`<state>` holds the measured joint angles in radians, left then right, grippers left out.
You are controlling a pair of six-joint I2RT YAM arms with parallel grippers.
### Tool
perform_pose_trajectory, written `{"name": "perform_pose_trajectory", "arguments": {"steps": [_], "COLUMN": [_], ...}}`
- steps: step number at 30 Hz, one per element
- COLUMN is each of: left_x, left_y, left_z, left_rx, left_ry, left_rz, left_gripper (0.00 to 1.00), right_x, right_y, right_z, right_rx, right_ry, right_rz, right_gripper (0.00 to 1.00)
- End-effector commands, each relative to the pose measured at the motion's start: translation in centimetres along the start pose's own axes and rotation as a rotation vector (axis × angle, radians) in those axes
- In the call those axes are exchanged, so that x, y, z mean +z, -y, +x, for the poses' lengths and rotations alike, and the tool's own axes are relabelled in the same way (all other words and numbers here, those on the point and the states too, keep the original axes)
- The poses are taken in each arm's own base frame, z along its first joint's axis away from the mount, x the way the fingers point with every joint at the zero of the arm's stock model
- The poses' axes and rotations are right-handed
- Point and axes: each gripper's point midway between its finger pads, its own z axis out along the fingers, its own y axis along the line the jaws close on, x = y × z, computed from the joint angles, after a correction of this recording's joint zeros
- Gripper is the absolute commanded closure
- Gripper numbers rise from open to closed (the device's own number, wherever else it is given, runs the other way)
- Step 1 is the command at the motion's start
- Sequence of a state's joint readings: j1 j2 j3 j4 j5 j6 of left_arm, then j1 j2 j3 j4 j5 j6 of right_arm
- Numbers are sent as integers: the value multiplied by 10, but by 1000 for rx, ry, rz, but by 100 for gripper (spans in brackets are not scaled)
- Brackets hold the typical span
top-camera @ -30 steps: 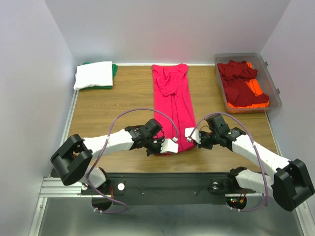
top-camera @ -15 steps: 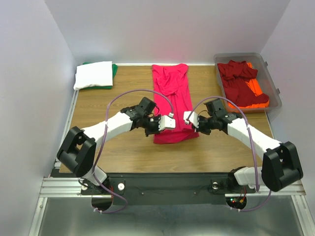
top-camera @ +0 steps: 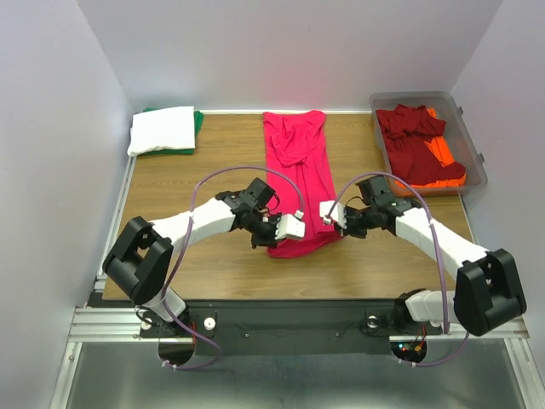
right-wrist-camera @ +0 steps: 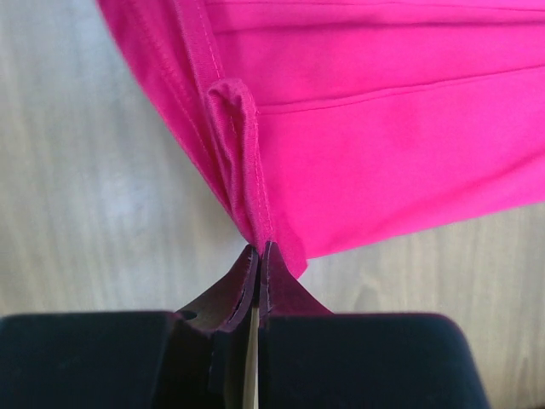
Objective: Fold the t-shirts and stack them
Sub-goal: Fold the tshirt
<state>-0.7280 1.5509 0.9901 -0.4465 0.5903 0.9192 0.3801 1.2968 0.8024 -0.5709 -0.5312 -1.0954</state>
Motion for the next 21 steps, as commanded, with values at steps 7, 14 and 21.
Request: {"name": "perform_pose_trajectory", "arguments": {"steps": [7, 14, 21], "left_x": [16, 23, 40], "left_y": [57, 49, 58], "left_z": [2, 2, 14], "left_rx": [50, 48, 67], "left_ry": [-30, -36, -79], "left_rz": [95, 50, 84], "left_gripper": [59, 51, 50], "right_x": [-5, 4, 7], "right_y": [-63, -81, -83], "right_z": [10, 12, 15], "right_rx": [-66, -57, -44], "right_ry": [3, -10, -15], "right_rz": [-146, -205, -211], "right_gripper": [99, 100, 99]}}
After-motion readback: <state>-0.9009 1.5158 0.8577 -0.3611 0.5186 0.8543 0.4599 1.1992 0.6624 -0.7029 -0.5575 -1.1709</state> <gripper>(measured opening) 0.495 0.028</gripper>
